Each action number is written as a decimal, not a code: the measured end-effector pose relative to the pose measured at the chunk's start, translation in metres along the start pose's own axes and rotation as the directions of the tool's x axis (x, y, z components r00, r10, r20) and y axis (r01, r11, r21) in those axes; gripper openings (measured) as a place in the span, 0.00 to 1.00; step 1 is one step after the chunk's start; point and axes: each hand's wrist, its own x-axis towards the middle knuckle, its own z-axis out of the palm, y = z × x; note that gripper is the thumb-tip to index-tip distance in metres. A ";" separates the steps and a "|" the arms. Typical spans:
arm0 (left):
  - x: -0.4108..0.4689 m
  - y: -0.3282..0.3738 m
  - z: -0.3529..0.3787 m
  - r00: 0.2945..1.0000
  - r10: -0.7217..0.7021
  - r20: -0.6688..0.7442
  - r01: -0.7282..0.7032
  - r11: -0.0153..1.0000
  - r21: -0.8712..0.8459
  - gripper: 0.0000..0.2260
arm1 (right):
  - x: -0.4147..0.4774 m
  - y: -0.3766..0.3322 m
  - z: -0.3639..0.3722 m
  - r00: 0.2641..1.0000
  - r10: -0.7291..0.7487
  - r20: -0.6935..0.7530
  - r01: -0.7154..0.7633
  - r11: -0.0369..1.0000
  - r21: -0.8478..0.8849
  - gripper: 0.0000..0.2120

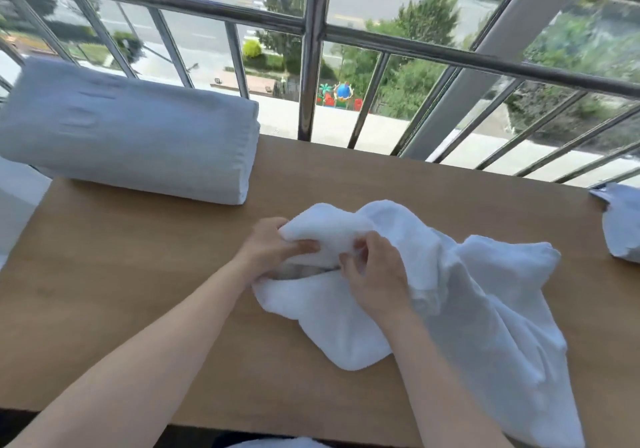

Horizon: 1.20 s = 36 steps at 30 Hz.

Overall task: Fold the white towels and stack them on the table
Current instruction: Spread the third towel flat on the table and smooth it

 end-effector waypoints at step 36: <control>0.056 -0.029 0.012 0.996 0.020 -0.091 -0.046 0.956 -0.289 0.10 | -0.024 0.061 0.073 0.962 0.240 0.132 -0.158 0.881 -0.445 0.33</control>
